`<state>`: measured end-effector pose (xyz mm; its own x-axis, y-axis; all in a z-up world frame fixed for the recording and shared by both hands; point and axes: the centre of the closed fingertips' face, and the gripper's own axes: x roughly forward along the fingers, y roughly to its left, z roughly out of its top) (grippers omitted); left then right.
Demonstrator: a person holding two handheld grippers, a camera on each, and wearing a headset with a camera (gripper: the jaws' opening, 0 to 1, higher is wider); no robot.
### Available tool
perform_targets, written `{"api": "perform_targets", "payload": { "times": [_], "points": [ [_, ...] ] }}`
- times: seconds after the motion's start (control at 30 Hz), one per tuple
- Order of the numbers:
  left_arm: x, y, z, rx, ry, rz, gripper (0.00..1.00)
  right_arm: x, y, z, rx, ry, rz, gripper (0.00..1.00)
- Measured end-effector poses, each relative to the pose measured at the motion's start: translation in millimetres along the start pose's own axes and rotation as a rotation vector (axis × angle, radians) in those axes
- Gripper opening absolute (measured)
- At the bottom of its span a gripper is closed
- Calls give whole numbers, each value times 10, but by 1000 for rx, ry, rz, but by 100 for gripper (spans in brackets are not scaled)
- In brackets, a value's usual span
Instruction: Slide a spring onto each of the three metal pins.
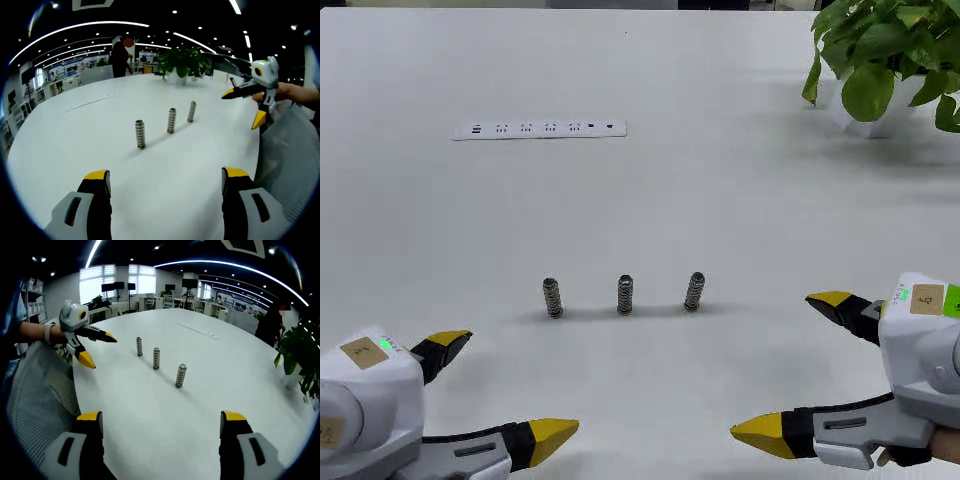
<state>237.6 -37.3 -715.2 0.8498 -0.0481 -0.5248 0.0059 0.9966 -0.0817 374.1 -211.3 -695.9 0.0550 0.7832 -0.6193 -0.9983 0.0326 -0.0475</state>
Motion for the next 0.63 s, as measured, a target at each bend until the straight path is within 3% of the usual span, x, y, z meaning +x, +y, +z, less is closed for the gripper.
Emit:
{"api": "perform_targets", "payload": {
  "times": [0.63],
  "points": [
    [7, 33, -40, 26, 9, 5, 94, -7, 93, 109, -9, -44, 0, 98]
  ]
}}
